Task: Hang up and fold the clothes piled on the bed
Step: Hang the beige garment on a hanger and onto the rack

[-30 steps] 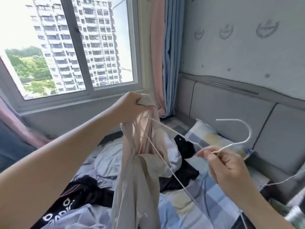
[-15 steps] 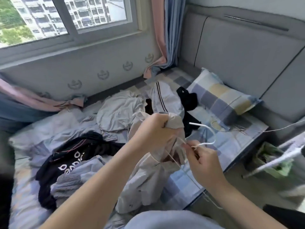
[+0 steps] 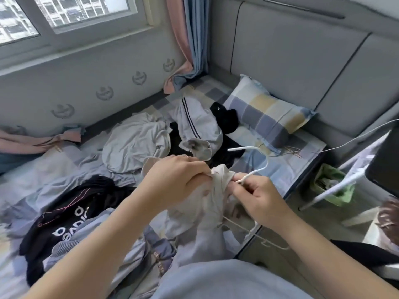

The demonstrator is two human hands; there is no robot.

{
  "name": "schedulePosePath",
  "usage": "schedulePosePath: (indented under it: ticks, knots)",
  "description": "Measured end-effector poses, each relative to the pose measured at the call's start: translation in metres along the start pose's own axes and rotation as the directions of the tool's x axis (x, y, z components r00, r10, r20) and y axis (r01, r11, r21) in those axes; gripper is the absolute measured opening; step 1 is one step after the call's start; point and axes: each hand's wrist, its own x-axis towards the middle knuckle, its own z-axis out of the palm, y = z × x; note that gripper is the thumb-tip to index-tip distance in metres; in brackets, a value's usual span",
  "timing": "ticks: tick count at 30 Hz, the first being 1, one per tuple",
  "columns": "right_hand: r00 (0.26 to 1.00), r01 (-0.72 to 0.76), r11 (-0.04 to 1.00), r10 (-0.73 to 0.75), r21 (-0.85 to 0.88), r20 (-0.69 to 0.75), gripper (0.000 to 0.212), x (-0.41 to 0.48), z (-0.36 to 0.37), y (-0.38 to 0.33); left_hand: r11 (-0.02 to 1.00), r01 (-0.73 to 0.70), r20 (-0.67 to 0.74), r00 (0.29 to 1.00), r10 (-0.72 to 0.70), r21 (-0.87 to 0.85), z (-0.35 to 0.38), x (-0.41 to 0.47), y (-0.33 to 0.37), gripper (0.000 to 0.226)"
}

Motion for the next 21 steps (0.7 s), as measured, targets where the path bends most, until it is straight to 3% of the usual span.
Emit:
schedulePosePath:
  ticks: [3,6,9,16,21]
  knots:
    - [0.998,-0.056,0.998,0.056,-0.009,0.020,0.023,0.000,-0.020,0.006,0.998,-0.003,-0.111,0.994,-0.003,-0.057,0.004,-0.001,-0.008,0.024]
    - [0.992,-0.122,0.992,0.120,-0.037,-0.037,0.019,-0.007,-0.048,0.019,0.976,0.107,-0.218,0.965,-0.148,-0.192,0.006,-0.007,-0.021,0.022]
    - [0.983,-0.155,0.987,0.149,-0.047,-0.110,0.021,-0.015,-0.059,0.033,0.949,0.140,-0.205,0.958,-0.202,-0.281,0.016,-0.005,-0.010,0.022]
    - [0.989,-0.147,0.982,0.142,-0.117,-0.049,0.020,-0.011,-0.038,0.039,0.966,0.178,-0.132,0.970,-0.204,-0.187,0.028,0.007,0.014,0.028]
    - [0.992,-0.121,0.982,0.117,-0.142,-0.035,0.016,-0.013,-0.042,0.042,0.956,0.197,-0.061,0.975,-0.215,-0.219,0.024,0.012,0.025,0.037]
